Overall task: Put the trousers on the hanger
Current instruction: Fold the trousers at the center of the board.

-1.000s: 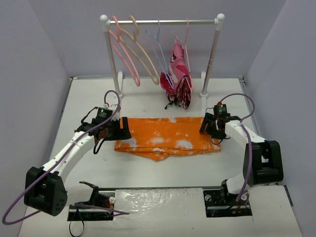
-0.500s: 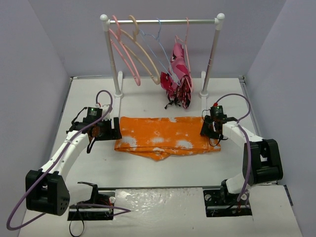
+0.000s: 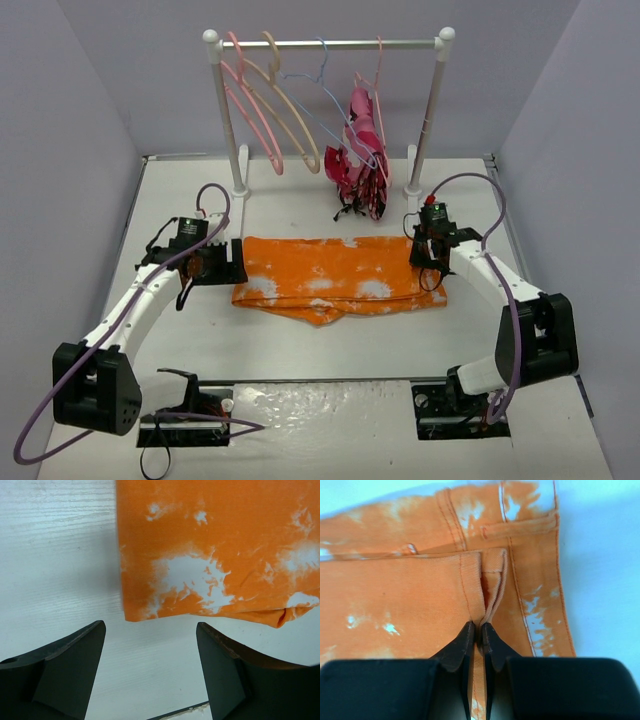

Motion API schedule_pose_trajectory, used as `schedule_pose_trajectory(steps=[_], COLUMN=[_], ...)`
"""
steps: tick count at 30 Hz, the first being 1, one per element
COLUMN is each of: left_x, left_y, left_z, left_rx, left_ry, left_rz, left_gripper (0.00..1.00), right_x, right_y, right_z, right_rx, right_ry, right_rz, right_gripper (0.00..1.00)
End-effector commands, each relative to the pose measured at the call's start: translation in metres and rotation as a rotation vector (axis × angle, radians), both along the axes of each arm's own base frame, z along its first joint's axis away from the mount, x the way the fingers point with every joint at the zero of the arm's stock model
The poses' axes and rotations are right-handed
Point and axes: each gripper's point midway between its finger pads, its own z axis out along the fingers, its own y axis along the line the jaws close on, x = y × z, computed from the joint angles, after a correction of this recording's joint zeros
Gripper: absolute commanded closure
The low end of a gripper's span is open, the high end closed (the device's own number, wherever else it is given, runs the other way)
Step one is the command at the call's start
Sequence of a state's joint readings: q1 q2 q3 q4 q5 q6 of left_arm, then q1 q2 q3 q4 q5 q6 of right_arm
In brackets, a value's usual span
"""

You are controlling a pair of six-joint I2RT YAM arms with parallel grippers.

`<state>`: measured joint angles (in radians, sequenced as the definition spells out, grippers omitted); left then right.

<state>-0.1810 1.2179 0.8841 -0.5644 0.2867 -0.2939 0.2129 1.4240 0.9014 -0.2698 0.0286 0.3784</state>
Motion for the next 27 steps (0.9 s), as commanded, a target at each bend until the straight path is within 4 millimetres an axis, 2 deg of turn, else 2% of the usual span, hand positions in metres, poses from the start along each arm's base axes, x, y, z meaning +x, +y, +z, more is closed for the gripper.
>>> schedule_pose_trajectory(steps=[1,4,6,12,18,22,24,27], left_x=[0.009,0.009,0.008,0.006,0.014,0.037,0.043,0.052], left_y=[0.003,0.004,0.004,0.002,-0.002,-0.002,0.0,-0.002], left_z=[0.008,0.006,0.005,-0.001,-0.004,-0.004,-0.012,-0.023], left_rx=[0.007,0.01,0.007,-0.009,-0.055,-0.066,-0.053,-0.053], left_ry=[-0.031,-0.016,-0.004,0.032,0.036,-0.007,0.015,0.029], left_rz=[0.013,0.025,0.034,0.066,0.14,0.196,0.228,0.238], left_gripper=[0.3,0.3,0.3,0.3,0.32,0.47,0.58,0.7], right_x=[0.031,0.039,0.044,0.055,0.062,0.069,0.071,0.071], right_y=[-0.001,0.001,-0.002,-0.012,-0.018,-0.013,-0.013,-0.011], right_z=[0.073,0.09,0.095,0.085,0.081,0.089,0.092,0.095], right_rx=[-0.014,-0.017,-0.038,-0.107,-0.132,-0.117,-0.115,-0.106], right_ry=[-0.207,-0.25,-0.264,-0.265,-0.279,-0.301,-0.307,-0.314], right_rz=[0.008,0.03,0.028,0.012,-0.024,-0.013,-0.011,-0.006], right_gripper=[1.0,1.0,1.0,1.0,1.0,1.0,1.0,1.0])
